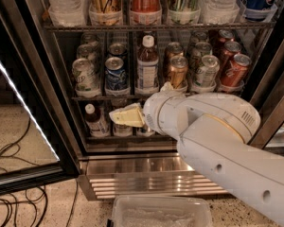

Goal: Pick pepsi can from middle shelf of fridge

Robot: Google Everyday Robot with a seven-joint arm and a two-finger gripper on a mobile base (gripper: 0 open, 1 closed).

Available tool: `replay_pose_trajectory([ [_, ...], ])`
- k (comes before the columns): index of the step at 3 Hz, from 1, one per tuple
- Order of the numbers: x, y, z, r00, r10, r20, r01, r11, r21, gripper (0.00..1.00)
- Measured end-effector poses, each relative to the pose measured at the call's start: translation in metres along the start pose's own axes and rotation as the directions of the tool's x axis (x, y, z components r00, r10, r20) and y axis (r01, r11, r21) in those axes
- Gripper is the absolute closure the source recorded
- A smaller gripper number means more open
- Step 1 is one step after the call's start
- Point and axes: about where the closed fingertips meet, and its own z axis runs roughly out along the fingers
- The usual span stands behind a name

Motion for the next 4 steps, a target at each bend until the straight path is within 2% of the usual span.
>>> replay_pose_trajectory([
  [1, 0.010, 0.036, 0.028, 1.000, 0.005, 0.001, -0.005, 0.9952, -0.098, 0.00],
  [2, 0.020, 0.085, 0.062, 1.000, 0.013, 0.007, -0.011, 0.9741, -0.226, 0.00],
  [3, 0.013, 0.107, 0.069, 0.999, -0.025, 0.045, 0.036, 0.9609, -0.274, 0.00],
  [4, -0.012, 0.070, 0.050, 0.992, -0.083, 0.095, 0.100, 0.9775, -0.186, 0.00],
])
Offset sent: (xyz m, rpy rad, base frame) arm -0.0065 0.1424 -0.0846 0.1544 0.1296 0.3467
